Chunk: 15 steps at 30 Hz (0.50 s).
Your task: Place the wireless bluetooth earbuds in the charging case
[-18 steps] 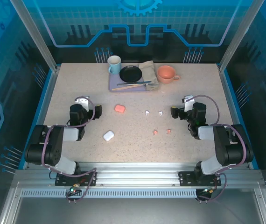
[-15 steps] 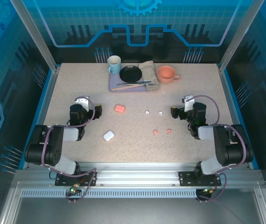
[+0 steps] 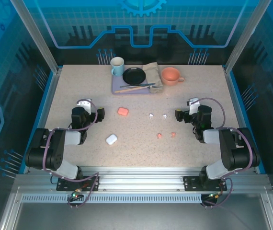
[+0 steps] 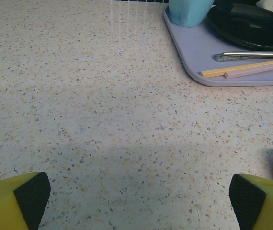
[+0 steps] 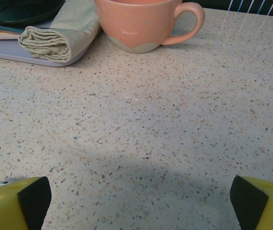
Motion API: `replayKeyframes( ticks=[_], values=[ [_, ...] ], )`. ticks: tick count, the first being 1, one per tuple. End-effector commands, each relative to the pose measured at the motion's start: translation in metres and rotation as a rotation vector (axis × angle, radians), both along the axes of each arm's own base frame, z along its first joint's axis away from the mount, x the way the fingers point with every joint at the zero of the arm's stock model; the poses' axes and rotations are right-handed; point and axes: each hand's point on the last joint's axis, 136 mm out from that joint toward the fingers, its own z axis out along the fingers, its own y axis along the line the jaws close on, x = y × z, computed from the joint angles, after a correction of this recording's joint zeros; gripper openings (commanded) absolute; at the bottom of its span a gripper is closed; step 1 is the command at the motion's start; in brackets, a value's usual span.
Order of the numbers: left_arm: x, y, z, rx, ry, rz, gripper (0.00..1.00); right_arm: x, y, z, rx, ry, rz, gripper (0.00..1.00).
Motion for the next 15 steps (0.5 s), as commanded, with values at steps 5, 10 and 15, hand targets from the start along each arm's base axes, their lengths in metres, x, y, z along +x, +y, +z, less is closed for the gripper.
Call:
replayKeyframes(
  ticks=[5, 10, 15],
  values=[
    [0.008, 0.002, 0.009, -0.02, -0.016, 0.013, 0.99, 0.008, -0.007, 0.015, -0.001, -0.046, -0.026, 1.0],
    [0.008, 0.003, 0.009, -0.031, -0.015, 0.008, 0.99, 0.008, -0.01, 0.015, 0.002, -0.042, -0.039, 1.0],
    [0.007, 0.003, 0.009, -0.031, -0.018, 0.007, 0.99, 0.011, -0.03, 0.024, -0.022, -0.041, -0.18, 1.0]
  ],
)
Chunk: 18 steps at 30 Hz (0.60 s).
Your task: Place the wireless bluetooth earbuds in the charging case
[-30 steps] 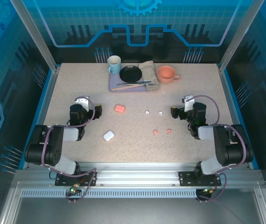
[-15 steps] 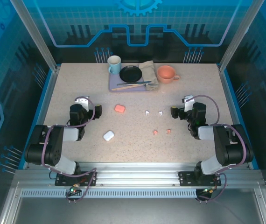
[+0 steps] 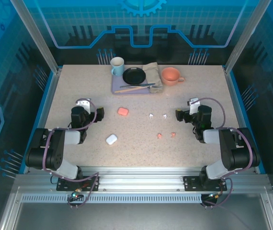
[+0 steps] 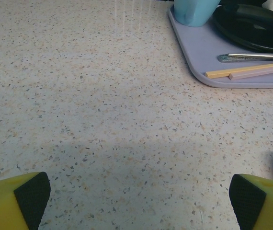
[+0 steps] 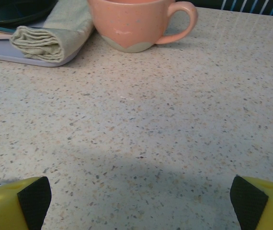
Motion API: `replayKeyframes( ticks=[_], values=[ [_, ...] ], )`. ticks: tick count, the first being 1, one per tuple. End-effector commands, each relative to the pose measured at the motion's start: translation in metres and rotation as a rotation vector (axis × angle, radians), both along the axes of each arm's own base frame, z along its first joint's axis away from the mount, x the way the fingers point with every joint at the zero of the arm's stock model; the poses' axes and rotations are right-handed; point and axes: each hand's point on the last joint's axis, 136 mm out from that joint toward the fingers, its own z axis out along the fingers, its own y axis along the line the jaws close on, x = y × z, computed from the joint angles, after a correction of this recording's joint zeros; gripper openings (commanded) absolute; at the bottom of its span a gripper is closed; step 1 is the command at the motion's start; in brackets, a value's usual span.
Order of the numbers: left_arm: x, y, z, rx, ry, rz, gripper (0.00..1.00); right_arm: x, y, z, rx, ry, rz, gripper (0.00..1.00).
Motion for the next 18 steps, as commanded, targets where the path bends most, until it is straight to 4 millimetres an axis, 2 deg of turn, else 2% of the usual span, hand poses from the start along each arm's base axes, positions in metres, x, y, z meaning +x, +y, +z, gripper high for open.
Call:
replayKeyframes(
  ticks=[1, 3, 5, 7, 8, 10, 13, 15, 18],
  values=[
    [0.007, 0.0, 0.012, -0.01, -0.026, -0.001, 0.99, 0.009, -0.03, 0.032, -0.022, -0.01, -0.188, 1.0],
    [0.011, 0.01, 0.022, -0.007, 0.036, 0.06, 0.99, 0.005, -0.041, 0.061, -0.003, 0.038, -0.275, 1.0],
    [0.016, 0.017, 0.04, 0.002, 0.079, 0.106, 0.99, -0.002, -0.034, 0.09, 0.051, 0.04, -0.245, 1.0],
    [0.017, 0.02, 0.063, -0.031, 0.078, 0.141, 0.99, -0.011, -0.039, 0.122, 0.174, 0.011, -0.317, 1.0],
    [0.018, 0.017, 0.078, -0.065, 0.075, 0.14, 0.99, -0.019, -0.048, 0.131, 0.265, 0.039, -0.393, 1.0],
    [0.014, 0.015, 0.099, -0.151, 0.112, 0.173, 0.99, -0.024, -0.045, 0.148, 0.392, 0.093, -0.37, 1.0],
    [0.006, 0.003, 0.115, -0.297, 0.222, 0.191, 0.99, -0.024, -0.01, 0.173, 0.483, 0.18, -0.214, 1.0],
    [-0.002, -0.005, 0.113, -0.404, 0.314, 0.225, 0.99, -0.026, 0.026, 0.182, 0.496, 0.237, -0.111, 0.97],
    [-0.01, -0.015, 0.106, -0.512, 0.386, 0.247, 0.99, -0.03, 0.084, 0.176, 0.451, 0.379, -0.038, 0.94]
  ],
)
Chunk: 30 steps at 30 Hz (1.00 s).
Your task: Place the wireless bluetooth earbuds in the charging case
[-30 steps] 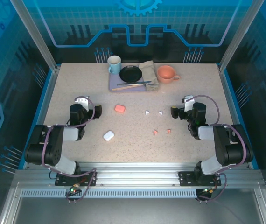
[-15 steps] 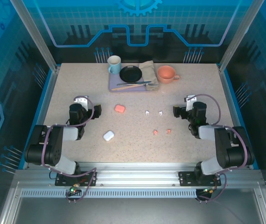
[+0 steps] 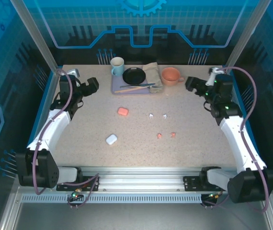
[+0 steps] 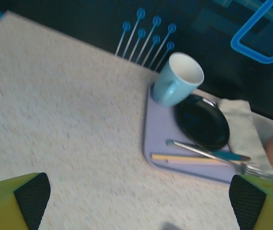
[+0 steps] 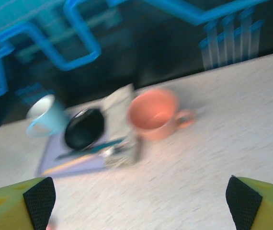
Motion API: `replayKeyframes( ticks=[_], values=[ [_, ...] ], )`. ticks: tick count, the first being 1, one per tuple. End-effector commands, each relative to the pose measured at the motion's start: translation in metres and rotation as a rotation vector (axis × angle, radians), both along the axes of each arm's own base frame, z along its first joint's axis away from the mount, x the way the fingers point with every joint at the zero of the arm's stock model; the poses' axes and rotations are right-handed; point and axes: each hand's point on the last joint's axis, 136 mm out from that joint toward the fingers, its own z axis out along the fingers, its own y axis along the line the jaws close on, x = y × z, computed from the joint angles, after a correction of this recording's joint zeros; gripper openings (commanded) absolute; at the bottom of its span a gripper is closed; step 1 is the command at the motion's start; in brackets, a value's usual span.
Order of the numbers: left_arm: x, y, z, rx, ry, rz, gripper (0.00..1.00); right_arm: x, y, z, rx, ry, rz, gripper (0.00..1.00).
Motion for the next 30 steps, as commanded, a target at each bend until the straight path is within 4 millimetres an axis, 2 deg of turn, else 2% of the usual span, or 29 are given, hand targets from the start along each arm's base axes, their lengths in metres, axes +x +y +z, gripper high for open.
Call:
replayKeyframes(
  ticks=[1, 3, 4, 6, 10, 11, 14, 21, 26, 30],
  values=[
    [-0.039, -0.016, -0.054, -0.213, 0.291, 0.045, 0.99, -0.025, 0.072, -0.042, 0.035, 0.305, 0.162, 0.93],
    [-0.039, -0.017, -0.055, -0.249, 0.302, 0.06, 0.99, -0.026, 0.114, -0.054, -0.011, 0.384, 0.214, 0.92],
    [-0.039, -0.018, -0.055, -0.257, 0.306, 0.062, 0.99, -0.025, 0.131, -0.054, -0.024, 0.401, 0.237, 0.91],
    [-0.036, -0.016, -0.054, -0.257, 0.328, 0.074, 0.99, -0.022, 0.165, -0.07, -0.069, 0.472, 0.259, 0.9],
    [-0.026, -0.008, -0.06, -0.245, 0.383, 0.083, 0.99, -0.014, 0.208, -0.1, -0.158, 0.599, 0.224, 0.9],
    [-0.024, -0.006, -0.062, -0.244, 0.395, 0.09, 0.99, -0.011, 0.219, -0.103, -0.152, 0.623, 0.214, 0.9],
    [-0.018, 0.005, -0.07, -0.266, 0.429, 0.127, 0.99, -0.005, 0.247, -0.129, -0.128, 0.73, 0.18, 0.9],
    [-0.011, 0.02, -0.091, -0.363, 0.48, 0.19, 0.99, 0.008, 0.284, -0.188, -0.126, 0.862, 0.026, 0.9],
    [-0.014, 0.021, -0.099, -0.367, 0.499, 0.19, 0.99, 0.014, 0.297, -0.214, -0.131, 0.879, -0.006, 0.88],
    [-0.016, 0.021, -0.105, -0.378, 0.501, 0.185, 0.99, 0.021, 0.311, -0.227, -0.121, 0.862, 0.025, 0.86]
  ],
)
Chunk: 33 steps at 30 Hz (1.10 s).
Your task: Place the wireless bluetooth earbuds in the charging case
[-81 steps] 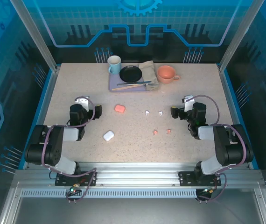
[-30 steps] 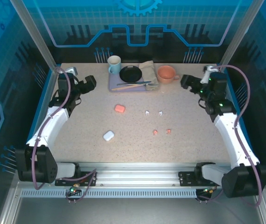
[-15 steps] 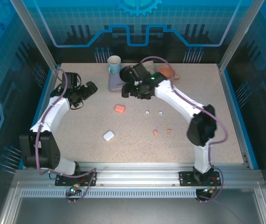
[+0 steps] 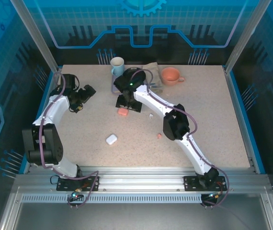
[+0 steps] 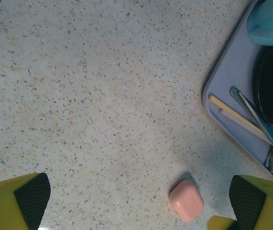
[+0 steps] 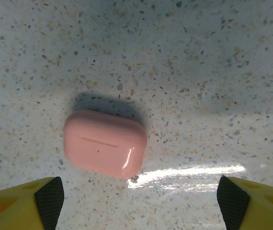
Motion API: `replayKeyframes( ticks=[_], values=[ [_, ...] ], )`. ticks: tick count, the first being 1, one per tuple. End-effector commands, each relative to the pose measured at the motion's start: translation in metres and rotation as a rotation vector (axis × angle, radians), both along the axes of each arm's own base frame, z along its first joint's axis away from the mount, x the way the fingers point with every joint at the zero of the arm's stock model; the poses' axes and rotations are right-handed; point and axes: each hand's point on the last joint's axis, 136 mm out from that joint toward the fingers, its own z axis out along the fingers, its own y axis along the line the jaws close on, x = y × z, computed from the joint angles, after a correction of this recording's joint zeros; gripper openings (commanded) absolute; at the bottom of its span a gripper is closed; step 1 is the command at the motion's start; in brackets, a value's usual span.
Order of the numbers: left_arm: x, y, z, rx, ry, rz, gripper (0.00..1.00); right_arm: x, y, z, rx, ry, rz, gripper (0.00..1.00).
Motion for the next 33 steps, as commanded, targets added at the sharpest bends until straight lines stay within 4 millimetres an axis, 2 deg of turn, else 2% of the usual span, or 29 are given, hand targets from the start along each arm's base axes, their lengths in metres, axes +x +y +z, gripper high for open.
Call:
replayKeyframes(
  ticks=[1, 8, 15, 20, 24, 28, 33],
  values=[
    [-0.004, -0.001, -0.005, -0.043, 0.013, 0.004, 0.99, 0.002, 0.01, -0.001, 0.002, -0.022, -0.009, 0.86],
    [-0.005, -0.004, -0.01, -0.062, 0.012, -0.012, 0.99, 0.009, 0.025, -0.017, -0.01, -0.061, 0.015, 0.85],
    [-0.006, -0.004, -0.009, -0.071, 0.005, -0.018, 0.99, 0.004, 0.032, -0.035, -0.026, -0.045, 0.022, 0.81],
    [-0.006, -0.005, -0.007, -0.079, -0.005, -0.018, 0.99, -0.004, 0.018, -0.04, -0.087, -0.015, -0.005, 0.77],
    [-0.007, -0.006, -0.006, -0.082, -0.008, -0.02, 0.99, -0.009, 0.001, -0.037, -0.149, -0.012, -0.019, 0.76],
    [-0.008, -0.007, -0.004, -0.083, -0.014, -0.028, 0.99, -0.013, -0.007, -0.026, -0.162, -0.033, 0.001, 0.77],
    [-0.007, -0.008, -0.002, -0.092, -0.021, -0.028, 0.99, -0.002, -0.01, -0.024, -0.135, -0.039, 0.041, 0.83]
  ],
)
